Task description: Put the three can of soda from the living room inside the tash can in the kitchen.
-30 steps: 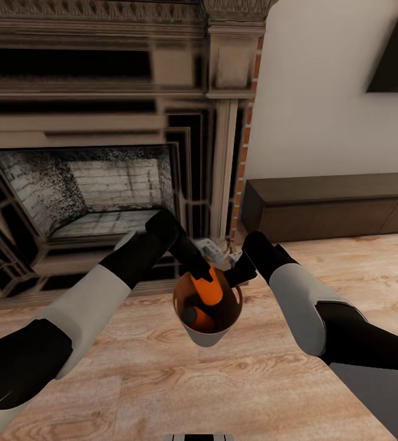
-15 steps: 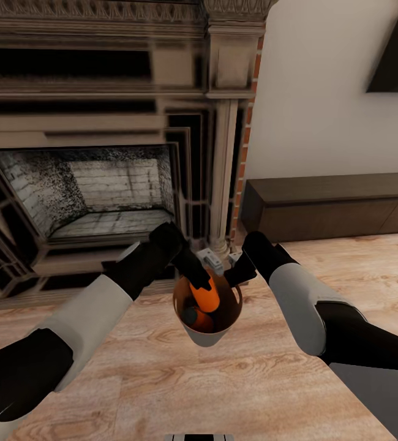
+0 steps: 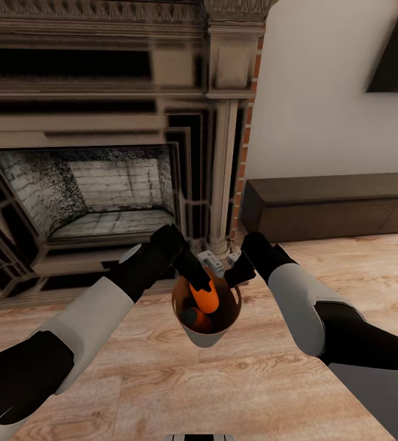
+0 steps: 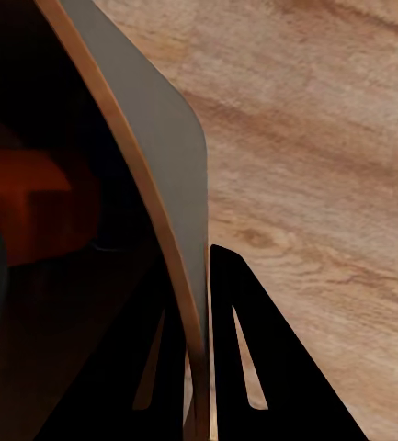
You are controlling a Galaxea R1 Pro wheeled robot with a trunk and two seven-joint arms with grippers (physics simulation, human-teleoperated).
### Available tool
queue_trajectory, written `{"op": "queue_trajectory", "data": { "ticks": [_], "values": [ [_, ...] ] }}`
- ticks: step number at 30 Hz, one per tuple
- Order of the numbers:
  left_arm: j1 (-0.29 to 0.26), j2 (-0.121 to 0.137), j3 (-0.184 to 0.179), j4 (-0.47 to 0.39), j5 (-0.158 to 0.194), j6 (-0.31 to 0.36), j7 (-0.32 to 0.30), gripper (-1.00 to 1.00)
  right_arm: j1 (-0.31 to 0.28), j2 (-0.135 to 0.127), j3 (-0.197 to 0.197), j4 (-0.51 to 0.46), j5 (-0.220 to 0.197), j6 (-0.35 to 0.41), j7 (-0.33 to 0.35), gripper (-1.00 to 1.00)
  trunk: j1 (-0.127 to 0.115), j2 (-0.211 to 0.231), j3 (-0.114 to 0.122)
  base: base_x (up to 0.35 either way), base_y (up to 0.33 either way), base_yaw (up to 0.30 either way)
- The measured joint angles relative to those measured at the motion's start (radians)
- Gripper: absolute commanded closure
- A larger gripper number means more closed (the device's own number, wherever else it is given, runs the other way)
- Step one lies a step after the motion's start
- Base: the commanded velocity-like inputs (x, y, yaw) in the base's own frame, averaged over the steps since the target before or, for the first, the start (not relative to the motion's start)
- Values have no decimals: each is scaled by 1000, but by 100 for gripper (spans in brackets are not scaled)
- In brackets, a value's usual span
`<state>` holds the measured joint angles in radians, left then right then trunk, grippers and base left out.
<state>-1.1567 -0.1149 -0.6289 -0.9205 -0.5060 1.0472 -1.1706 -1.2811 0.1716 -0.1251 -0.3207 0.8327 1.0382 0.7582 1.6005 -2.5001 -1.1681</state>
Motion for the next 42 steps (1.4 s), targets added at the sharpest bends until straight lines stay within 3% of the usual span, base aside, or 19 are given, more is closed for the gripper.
{"op": "queue_trajectory", "data": {
  "ticks": [13, 19, 23, 36, 37, 38, 42],
  "values": [
    [2, 1, 0, 1, 0, 0, 6, 100, 0, 0, 0, 0, -2, 0, 0, 100, 0, 0, 0, 0, 0, 0],
    [14, 1, -23, 6, -1, 0, 15, 100, -1, 1, -1, 0, -2, 1, 0, 100, 0, 0, 0, 0, 0, 0],
    [20, -2, -26, 36, 17, 0, 17, 100, 0, 3, 2, 30, 5, -1, 0, 100, 0, 0, 0, 0, 0, 0],
    [22, -4, -28, 53, 19, 0, 25, 100, 0, 3, 4, 52, 8, -3, 1, 100, 0, 0, 0, 0, 0, 0],
    [22, -4, -28, 53, 19, 0, 25, -100, 0, 3, 4, 52, 8, -3, 1, 100, 0, 0, 0, 0, 0, 0],
    [23, -3, -29, 54, 2, -1, 26, -100, -1, 3, 5, 44, 7, 1, 2, 100, 0, 0, 0, 0, 0, 0],
    [23, -3, -29, 54, 3, 0, 26, -100, -1, 3, -1, -3, -4, 3, 4, 100, 0, 0, 0, 0, 0, 0]
  ]
}}
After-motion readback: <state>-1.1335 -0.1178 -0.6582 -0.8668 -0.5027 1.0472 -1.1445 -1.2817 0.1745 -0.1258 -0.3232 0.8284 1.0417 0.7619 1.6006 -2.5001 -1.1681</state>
